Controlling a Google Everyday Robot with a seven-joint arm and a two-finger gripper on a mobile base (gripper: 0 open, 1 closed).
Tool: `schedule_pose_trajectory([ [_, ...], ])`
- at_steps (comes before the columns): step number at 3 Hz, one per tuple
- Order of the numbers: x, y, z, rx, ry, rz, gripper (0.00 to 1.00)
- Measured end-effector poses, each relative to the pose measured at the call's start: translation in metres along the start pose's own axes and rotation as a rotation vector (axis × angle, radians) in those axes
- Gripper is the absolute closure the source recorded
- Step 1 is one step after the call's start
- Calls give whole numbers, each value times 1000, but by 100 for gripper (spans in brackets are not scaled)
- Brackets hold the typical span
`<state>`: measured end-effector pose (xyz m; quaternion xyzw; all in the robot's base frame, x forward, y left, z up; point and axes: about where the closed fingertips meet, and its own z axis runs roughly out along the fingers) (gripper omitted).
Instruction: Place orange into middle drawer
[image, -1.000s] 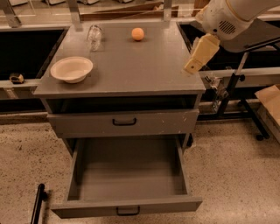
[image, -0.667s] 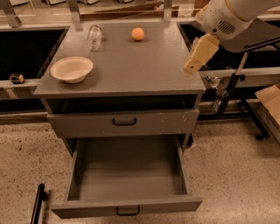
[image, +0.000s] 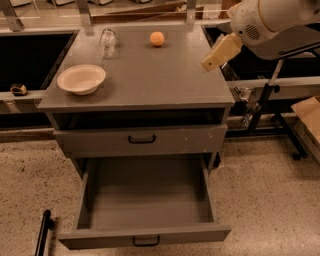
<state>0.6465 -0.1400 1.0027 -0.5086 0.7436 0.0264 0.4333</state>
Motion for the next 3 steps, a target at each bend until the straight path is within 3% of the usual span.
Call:
schedule_pose_trajectory([
  [1, -15, -63, 44, 110, -163, 100, 0],
  [2, -18, -119, 103, 227, -252, 180, 0],
  [3, -8, -164, 177, 292, -328, 248, 0],
])
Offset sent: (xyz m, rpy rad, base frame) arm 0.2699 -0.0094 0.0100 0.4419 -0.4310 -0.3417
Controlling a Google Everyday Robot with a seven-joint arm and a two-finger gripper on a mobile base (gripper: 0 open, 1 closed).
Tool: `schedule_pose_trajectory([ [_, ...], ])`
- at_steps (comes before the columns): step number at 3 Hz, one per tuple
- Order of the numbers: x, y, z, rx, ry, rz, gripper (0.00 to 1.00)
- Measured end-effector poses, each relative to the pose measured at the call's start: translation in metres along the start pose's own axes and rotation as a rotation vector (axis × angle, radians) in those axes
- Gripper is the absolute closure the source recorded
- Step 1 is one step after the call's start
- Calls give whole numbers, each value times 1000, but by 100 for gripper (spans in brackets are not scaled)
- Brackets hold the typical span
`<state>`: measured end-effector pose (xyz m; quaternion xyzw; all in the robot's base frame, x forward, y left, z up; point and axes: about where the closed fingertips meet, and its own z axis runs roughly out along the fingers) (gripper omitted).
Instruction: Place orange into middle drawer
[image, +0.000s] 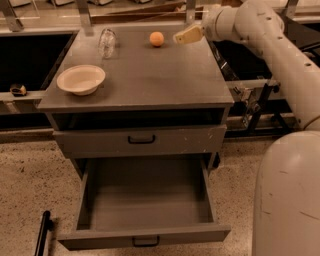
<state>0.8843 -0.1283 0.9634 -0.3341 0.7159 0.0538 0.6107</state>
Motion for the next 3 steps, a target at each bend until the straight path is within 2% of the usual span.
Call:
schedule_pose_trajectory([
  [1, 0, 0, 0, 0, 0, 0, 0],
  [2, 3, -1, 35, 16, -44, 38, 0],
  [3, 15, -5, 99, 78, -108, 114, 0],
])
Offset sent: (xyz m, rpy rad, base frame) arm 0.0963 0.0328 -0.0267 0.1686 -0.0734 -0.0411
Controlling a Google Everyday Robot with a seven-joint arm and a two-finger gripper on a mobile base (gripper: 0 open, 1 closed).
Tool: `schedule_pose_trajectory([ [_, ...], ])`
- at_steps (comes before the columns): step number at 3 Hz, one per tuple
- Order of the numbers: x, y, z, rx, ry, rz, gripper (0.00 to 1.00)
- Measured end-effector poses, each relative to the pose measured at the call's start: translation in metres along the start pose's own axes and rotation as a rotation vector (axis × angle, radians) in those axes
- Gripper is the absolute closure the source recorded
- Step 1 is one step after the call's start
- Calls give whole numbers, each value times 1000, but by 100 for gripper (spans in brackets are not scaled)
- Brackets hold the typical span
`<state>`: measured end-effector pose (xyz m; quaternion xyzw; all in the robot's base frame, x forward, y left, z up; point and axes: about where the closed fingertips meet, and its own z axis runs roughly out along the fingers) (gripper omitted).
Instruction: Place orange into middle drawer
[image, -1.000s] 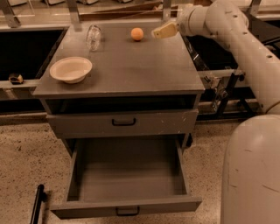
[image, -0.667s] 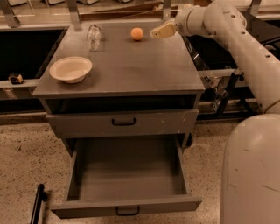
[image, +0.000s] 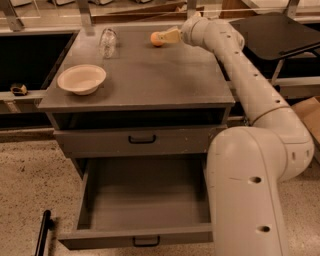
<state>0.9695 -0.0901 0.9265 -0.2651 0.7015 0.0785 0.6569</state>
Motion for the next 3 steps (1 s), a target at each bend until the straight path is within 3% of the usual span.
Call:
schedule_pose_trajectory([
  [1, 16, 4, 35, 34, -22, 36, 0],
  [3, 36, 32, 68, -6, -19, 77, 0],
])
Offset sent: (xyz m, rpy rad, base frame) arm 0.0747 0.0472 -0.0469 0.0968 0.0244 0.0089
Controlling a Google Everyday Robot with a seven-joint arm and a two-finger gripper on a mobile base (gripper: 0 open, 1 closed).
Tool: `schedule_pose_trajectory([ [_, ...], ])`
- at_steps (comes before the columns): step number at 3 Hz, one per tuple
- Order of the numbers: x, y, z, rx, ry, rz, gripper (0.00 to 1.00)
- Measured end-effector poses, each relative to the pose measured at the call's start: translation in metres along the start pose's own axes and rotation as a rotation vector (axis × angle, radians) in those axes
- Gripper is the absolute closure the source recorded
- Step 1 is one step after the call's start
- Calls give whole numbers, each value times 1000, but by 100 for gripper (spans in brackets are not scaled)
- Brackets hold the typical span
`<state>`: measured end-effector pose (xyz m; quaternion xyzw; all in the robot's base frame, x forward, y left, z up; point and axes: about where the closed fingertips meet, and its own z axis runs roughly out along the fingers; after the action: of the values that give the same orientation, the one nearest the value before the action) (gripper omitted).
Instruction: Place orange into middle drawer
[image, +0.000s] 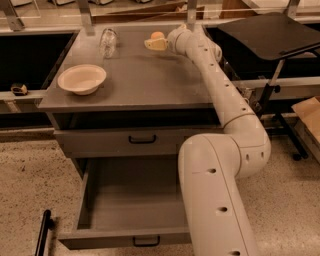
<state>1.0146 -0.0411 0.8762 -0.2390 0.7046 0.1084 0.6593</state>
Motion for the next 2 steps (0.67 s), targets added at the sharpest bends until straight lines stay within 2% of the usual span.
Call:
schedule_pose_trajectory([
  [2, 9, 25, 23, -31, 3, -10, 0],
])
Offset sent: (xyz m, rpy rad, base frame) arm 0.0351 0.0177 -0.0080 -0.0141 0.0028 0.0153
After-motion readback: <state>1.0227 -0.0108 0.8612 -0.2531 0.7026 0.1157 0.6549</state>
